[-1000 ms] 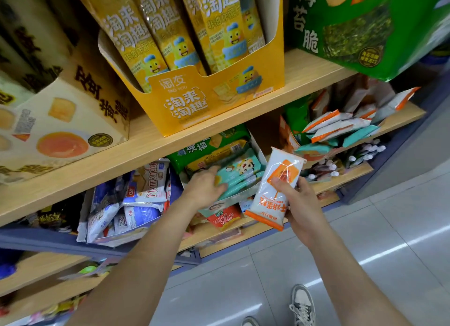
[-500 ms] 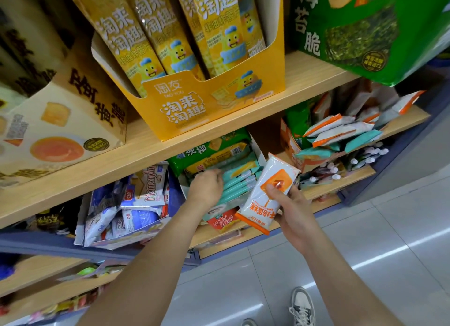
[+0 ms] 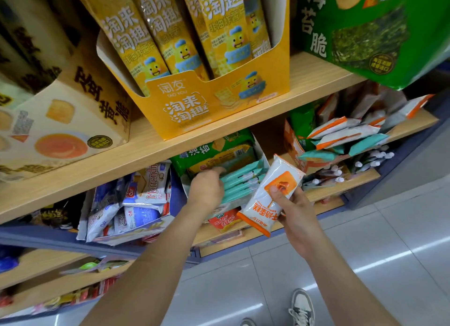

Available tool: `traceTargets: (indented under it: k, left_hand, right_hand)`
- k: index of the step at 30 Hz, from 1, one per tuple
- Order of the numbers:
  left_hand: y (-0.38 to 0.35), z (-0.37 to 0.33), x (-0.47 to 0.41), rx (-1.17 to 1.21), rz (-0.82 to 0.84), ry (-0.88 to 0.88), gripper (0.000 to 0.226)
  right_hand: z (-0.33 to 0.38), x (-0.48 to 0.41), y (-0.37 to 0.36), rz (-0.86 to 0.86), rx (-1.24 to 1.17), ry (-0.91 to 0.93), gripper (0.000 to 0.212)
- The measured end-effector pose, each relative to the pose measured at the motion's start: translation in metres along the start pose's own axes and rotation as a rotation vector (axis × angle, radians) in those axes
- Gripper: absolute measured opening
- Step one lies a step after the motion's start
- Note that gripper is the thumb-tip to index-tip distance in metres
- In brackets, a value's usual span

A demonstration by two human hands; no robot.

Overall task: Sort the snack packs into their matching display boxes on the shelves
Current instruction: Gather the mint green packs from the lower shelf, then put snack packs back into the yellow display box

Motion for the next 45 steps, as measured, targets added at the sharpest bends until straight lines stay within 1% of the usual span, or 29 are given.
traceTargets:
  k: [1, 3, 4, 6, 7, 8, 9, 11, 13, 15, 17, 19, 22, 24, 26, 28, 29, 31, 32, 33, 36, 38, 40, 41, 43, 45]
  left_hand:
    - [0.003, 0.004, 0.001, 0.005, -0.062, 0.014, 0.034]
    - [0.008, 0.01, 0.0, -0.072, -0.195, 0.069, 0.026]
    - [0.007, 0.013, -0.001, -0.126, -0.253, 0.11, 0.03]
    - [0.002, 0.02, -0.007, -0.171, -0.307, 0.165, 0.06]
    - [0.001, 0.023, -0.01, -0.164, -0.281, 0.175, 0.074]
    - [0.001, 0.026, -0.014, -0.161, -0.235, 0.191, 0.081]
    - [0.003, 0.028, -0.018, -0.171, -0.187, 0.215, 0.083]
    - [0.01, 0.031, -0.027, -0.218, -0.113, 0.278, 0.077]
    - [0.016, 0.032, -0.034, -0.272, -0.044, 0.286, 0.07]
    - [0.015, 0.036, -0.034, -0.222, -0.03, 0.232, 0.058]
    - [0.011, 0.037, -0.027, -0.152, -0.024, 0.166, 0.048]
    - [0.01, 0.033, -0.013, -0.155, -0.045, 0.093, 0.049]
    - [0.019, 0.024, 0.013, -0.12, -0.105, 0.083, 0.05]
    - [0.026, 0.02, 0.031, -0.077, -0.148, 0.076, 0.052]
    - [0.036, 0.018, 0.052, 0.123, -0.176, 0.067, 0.056]
    - [0.049, 0.015, 0.075, 0.382, -0.144, 0.065, 0.062]
    - [0.056, 0.012, 0.087, 0.458, -0.122, 0.048, 0.063]
    - [0.067, 0.006, 0.11, 0.502, -0.108, -0.032, 0.064]
    - [0.072, 0.005, 0.12, 0.498, -0.113, -0.078, 0.067]
    - [0.076, 0.005, 0.127, 0.477, -0.125, -0.117, 0.071]
    - [0.089, 0.013, 0.142, 0.393, -0.147, -0.205, 0.08]
    - [0.099, 0.02, 0.15, 0.4, -0.113, -0.273, 0.082]
    - [0.107, 0.027, 0.157, 0.46, -0.038, -0.313, 0.082]
    - [0.113, 0.028, 0.16, 0.506, 0.006, -0.316, 0.08]
    - [0.128, 0.028, 0.165, 0.642, 0.061, -0.311, 0.066]
    - [0.15, 0.024, 0.167, 0.787, 0.041, -0.335, 0.052]
  right_hand:
    - [0.0, 0.001, -0.001, 0.006, 0.002, 0.008, 0.04]
    - [0.002, 0.003, -0.003, 0.019, 0.005, 0.025, 0.043]
    - [0.002, 0.004, -0.004, 0.022, 0.009, 0.034, 0.046]
    - [0.002, 0.006, -0.005, 0.021, 0.022, 0.044, 0.054]
    - [0.001, 0.008, -0.006, 0.019, 0.029, 0.049, 0.059]
    - [0.001, 0.01, -0.006, 0.018, 0.035, 0.058, 0.064]
    - [0.0, 0.011, -0.007, 0.019, 0.037, 0.07, 0.071]
    - [0.001, 0.015, -0.008, 0.016, 0.021, 0.095, 0.088]
    - [0.001, 0.02, -0.007, 0.025, 0.044, 0.13, 0.094]
    - [0.001, 0.024, -0.01, 0.043, 0.091, 0.146, 0.085]
    - [0.001, 0.027, -0.015, 0.069, 0.128, 0.159, 0.071]
    - [-0.001, 0.027, -0.02, 0.105, 0.158, 0.152, 0.056]
    - [-0.002, 0.032, -0.026, 0.121, 0.234, 0.132, 0.033]
    - [-0.003, 0.035, -0.029, 0.093, 0.285, 0.135, 0.033]
    - [-0.002, 0.037, -0.034, 0.049, 0.304, 0.119, 0.03]
    - [-0.001, 0.04, -0.041, 0.009, 0.275, 0.058, 0.016]
    - [0.001, 0.042, -0.045, 0.006, 0.26, 0.035, 0.017]
    - [0.005, 0.046, -0.053, 0.041, 0.262, 0.055, 0.054]
    - [0.008, 0.049, -0.057, 0.057, 0.272, 0.08, 0.064]
    - [0.011, 0.054, -0.062, 0.069, 0.271, 0.098, 0.065]
    - [0.018, 0.071, -0.067, 0.082, 0.175, 0.105, 0.058]
    - [0.024, 0.083, -0.068, 0.09, 0.11, 0.09, 0.048]
    - [0.032, 0.097, -0.07, 0.128, 0.073, 0.107, 0.044]
    - [0.038, 0.105, -0.072, 0.144, 0.071, 0.133, 0.044]
    - [0.054, 0.119, -0.079, 0.178, 0.105, 0.225, 0.04]
    - [0.072, 0.134, -0.086, 0.2, 0.256, 0.376, 0.035]
Point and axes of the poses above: each hand's wrist, its own x-axis away from the middle knuckle, its own y-axis out of the back of the hand, z = x × y, the point moved 2 cm from there along -x, towards the middle knuckle, and after that the axes turned 14 degrees about -x, right-handed, at the moved point
